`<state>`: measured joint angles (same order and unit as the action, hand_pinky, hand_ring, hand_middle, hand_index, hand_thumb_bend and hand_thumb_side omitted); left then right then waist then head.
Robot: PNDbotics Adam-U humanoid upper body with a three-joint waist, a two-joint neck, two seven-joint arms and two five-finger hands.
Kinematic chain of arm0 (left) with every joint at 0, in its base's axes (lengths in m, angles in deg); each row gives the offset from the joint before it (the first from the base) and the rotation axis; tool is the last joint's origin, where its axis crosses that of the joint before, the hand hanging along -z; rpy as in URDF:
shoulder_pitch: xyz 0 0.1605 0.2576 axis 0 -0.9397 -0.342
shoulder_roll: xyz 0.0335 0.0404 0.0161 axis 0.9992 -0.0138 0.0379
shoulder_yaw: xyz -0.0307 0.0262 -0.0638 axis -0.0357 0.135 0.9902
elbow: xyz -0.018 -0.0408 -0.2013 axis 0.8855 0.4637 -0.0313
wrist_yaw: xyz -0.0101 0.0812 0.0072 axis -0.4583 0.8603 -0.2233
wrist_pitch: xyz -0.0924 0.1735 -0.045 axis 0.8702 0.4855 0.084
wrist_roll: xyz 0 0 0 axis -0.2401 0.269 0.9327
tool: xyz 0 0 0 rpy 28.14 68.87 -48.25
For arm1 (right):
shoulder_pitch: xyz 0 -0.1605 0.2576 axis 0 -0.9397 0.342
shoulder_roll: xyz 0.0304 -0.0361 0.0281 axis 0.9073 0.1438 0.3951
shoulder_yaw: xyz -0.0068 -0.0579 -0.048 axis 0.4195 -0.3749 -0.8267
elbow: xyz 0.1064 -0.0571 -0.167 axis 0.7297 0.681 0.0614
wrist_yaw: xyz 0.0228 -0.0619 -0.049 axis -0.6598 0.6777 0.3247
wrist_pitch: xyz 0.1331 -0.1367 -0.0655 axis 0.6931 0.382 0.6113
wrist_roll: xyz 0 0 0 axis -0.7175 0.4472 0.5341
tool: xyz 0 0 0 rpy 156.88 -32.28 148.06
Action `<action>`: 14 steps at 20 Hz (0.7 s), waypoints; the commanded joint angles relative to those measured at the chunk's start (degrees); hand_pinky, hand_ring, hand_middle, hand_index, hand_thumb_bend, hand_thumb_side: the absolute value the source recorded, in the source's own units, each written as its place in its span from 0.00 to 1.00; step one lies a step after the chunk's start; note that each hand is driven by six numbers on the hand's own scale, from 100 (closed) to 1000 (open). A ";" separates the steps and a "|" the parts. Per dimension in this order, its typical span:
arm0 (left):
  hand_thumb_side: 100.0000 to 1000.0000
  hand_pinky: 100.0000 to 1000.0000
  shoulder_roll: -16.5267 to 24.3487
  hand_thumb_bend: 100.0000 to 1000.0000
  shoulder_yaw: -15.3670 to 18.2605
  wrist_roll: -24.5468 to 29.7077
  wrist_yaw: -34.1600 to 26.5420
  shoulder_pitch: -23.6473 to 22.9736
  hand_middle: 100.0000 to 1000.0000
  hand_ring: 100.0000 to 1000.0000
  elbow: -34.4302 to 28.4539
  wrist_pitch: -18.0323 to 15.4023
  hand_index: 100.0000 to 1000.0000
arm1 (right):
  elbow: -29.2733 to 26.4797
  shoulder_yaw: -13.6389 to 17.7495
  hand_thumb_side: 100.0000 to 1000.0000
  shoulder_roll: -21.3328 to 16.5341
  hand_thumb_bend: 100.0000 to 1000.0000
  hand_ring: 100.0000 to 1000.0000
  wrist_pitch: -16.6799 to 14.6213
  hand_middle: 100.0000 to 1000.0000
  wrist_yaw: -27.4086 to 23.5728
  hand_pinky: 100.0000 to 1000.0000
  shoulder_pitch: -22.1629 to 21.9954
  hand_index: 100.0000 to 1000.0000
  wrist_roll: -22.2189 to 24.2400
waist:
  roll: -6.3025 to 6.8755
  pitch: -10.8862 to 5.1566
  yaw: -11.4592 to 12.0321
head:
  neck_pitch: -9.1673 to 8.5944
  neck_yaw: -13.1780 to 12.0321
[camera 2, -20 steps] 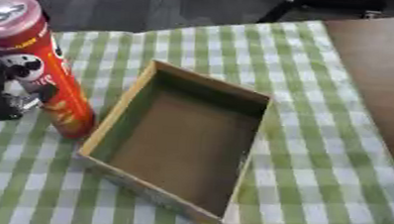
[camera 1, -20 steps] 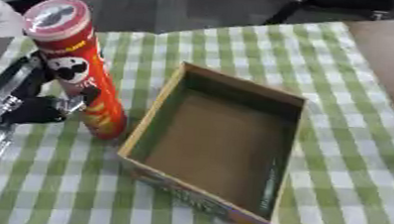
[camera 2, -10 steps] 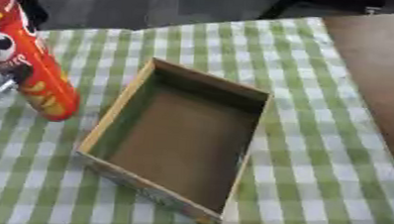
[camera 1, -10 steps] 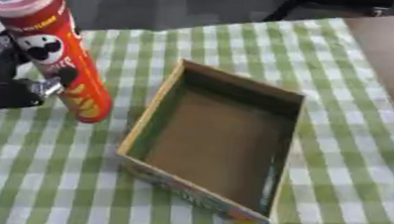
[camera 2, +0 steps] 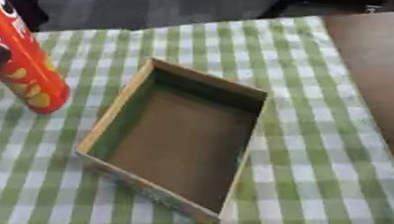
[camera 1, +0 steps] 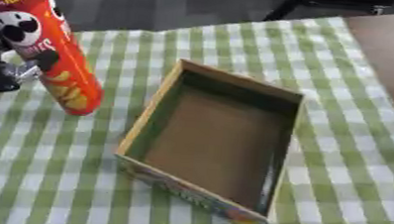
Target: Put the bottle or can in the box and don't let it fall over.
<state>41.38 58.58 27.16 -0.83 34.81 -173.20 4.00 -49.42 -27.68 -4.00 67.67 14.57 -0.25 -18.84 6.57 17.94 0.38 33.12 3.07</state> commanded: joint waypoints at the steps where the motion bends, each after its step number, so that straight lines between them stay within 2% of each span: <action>1: 0.00 0.66 2.25 0.00 1.15 0.29 -0.30 1.20 0.39 0.28 -0.41 0.39 0.03 | -0.49 0.39 0.29 -1.83 0.29 1.00 0.12 1.00 0.34 1.00 0.51 1.00 -0.08 | -0.26 -1.65 -0.04 | -0.42 -0.11; 10: 0.00 0.66 1.89 0.00 1.12 0.85 -1.10 1.82 0.39 0.28 -0.41 1.04 0.03 | -0.48 0.41 0.29 -1.88 0.29 1.00 0.22 1.00 0.23 1.00 0.61 1.00 -0.21 | -0.11 -1.76 -0.16 | -0.50 -0.09; 14: 0.01 0.65 1.04 0.00 0.34 1.22 -3.23 3.53 0.39 0.28 -2.33 1.90 0.03 | -0.51 0.49 0.29 -1.96 0.29 1.00 0.26 1.00 0.19 1.00 0.52 1.00 -0.33 | -0.04 -1.92 -0.16 | -0.24 0.50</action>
<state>41.18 58.54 28.35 -3.11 37.16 -173.84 5.59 -49.41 -27.68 -4.01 67.92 14.57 -0.25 -19.05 6.79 17.89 0.20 33.10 3.37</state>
